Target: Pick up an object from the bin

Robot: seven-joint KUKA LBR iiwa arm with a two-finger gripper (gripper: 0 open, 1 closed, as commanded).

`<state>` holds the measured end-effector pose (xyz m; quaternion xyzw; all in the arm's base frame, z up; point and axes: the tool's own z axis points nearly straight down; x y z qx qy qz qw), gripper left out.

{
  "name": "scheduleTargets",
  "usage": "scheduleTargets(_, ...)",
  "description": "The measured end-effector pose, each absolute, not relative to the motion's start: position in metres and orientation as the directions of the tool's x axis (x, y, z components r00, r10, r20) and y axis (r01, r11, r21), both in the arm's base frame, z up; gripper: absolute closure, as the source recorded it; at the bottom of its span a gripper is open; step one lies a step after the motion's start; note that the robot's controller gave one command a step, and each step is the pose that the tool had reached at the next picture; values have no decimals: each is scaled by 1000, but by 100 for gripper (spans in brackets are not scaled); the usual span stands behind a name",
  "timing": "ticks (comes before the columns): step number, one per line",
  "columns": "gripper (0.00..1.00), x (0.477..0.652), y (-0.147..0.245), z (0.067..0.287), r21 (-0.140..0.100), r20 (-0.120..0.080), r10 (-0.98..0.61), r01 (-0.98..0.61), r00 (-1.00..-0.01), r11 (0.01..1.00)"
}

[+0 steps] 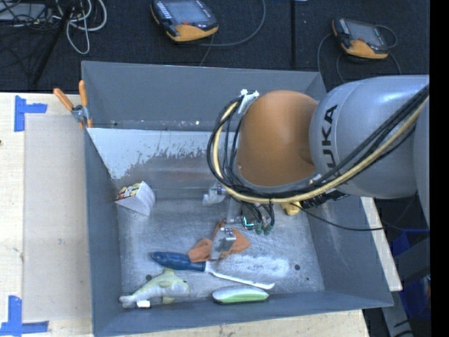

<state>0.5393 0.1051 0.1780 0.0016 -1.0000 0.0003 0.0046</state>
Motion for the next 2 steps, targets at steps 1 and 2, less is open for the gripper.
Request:
scheduleTargets(1,0,541,105,182,0,2,0,0,-1000,1000)
scheduleTargets(2,0,523,93,135,1,-5,-39,-39,-999,999)
